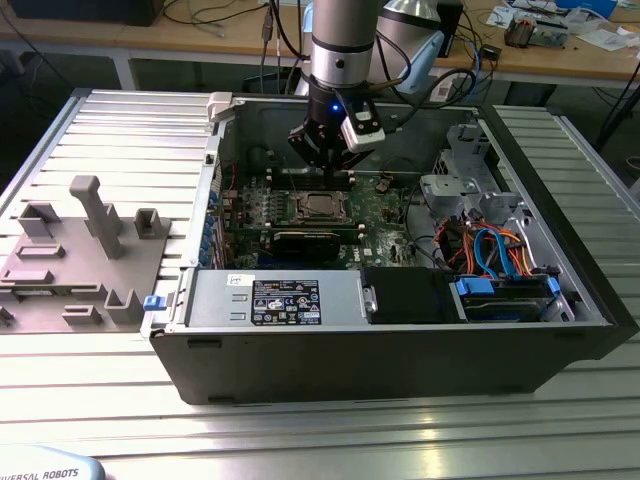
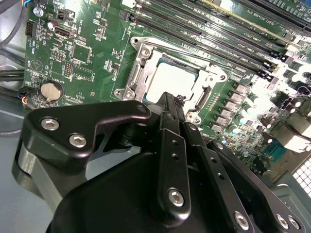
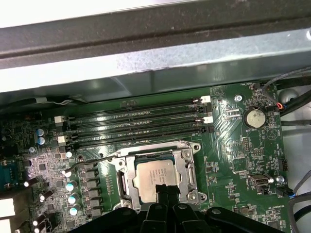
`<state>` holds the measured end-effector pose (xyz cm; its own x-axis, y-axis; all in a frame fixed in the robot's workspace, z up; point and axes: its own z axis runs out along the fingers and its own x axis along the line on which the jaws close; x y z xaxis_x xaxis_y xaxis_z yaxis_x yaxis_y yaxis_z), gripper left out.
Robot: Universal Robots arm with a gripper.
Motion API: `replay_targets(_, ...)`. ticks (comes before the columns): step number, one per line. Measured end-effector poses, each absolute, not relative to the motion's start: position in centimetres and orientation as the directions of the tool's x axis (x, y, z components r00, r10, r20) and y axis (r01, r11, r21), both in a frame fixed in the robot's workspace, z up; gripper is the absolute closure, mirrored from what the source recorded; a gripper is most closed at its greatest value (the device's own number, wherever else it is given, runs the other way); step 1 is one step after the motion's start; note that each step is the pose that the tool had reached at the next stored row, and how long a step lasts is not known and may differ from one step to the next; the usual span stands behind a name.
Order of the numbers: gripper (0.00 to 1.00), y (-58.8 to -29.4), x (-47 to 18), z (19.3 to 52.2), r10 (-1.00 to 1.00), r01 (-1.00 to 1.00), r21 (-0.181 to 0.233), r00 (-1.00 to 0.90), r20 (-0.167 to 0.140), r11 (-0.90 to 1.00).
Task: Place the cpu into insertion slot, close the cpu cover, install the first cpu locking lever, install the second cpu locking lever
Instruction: 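Install the first cpu locking lever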
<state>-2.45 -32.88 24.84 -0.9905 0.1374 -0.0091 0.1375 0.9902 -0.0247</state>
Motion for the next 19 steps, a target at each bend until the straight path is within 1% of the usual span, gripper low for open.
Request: replay_targets(19, 0.89, -32.91, -2.45, 24.84, 0.122, 0.122, -0.025, -0.992, -0.009, 0.992)
